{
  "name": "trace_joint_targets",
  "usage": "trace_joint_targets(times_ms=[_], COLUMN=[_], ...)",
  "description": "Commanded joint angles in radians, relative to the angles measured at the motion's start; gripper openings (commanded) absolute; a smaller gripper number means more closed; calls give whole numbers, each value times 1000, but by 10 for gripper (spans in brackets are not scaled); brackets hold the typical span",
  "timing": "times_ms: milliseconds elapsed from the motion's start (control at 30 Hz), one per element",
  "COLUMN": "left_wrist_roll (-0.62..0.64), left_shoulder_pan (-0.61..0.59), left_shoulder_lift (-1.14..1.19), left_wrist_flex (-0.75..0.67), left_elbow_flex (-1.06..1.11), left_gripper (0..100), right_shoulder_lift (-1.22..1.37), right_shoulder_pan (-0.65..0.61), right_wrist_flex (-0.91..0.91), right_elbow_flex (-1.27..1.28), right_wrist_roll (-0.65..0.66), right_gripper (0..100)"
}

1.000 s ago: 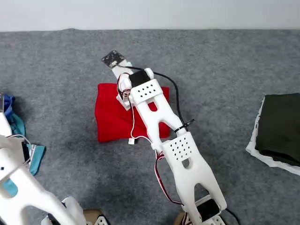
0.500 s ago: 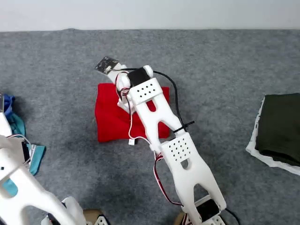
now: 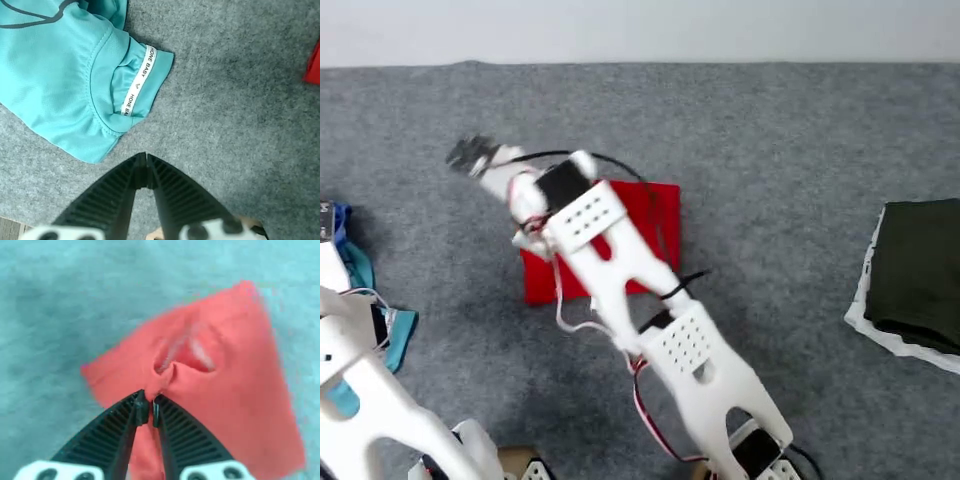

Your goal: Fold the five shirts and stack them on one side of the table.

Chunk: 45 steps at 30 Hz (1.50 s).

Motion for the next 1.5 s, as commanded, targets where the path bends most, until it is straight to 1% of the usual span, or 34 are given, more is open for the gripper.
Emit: trace_joint_targets(times_ms=[0, 133, 167, 233, 367, 433, 533, 600, 733, 867, 967, 1033, 1133, 1267, 1333, 1467], left_wrist_roll=[6, 5, 5, 5, 5, 5, 5, 5, 5, 5, 5, 5, 5, 5, 6, 6], left_shoulder_pan=[5, 5, 5, 5, 8, 8, 8, 8, 8, 8, 8, 8, 8, 8, 8, 8], left_shoulder_lift=[-21, -21, -21, -21, -20, -18, -18, -17, -17, -15, -15, -15, -15, -17, -17, -17], left_wrist_flex=[-17, -21, -28, -29, -29, -29, -29, -29, -29, -34, -44, -44, -43, -43, -43, -43], left_elbow_flex=[-8, -8, -8, -8, -8, -8, -8, -8, -8, -8, -5, -7, -7, -4, -4, -4], left_gripper=[6, 6, 6, 6, 6, 6, 6, 6, 6, 6, 6, 6, 6, 6, 6, 6], right_shoulder_lift=[-107, -119, -119, -119, -130, -130, -130, -130, -130, -160, -185, -183, -139, -2, 51, 102], right_shoulder_pan=[-71, -105, -107, -101, -62, -35, 5, 35, 94, 76, 44, 47, 113, 196, 191, 77], right_wrist_flex=[41, 41, 41, 41, 39, 39, 41, 42, 42, 42, 39, 39, 38, 16, 18, 39], right_elbow_flex=[114, 210, 222, 229, 198, 152, 63, 14, -14, -6, -9, -8, 9, 23, 17, -3], right_wrist_roll=[3, 3, 2, -5, -112, -129, -127, -127, -126, -63, -14, -3, 0, 2, 2, 2], right_gripper=[10, 16, 32, 92, 243, 266, 243, 210, 89, 13, 10, 10, 10, 10, 10, 10])
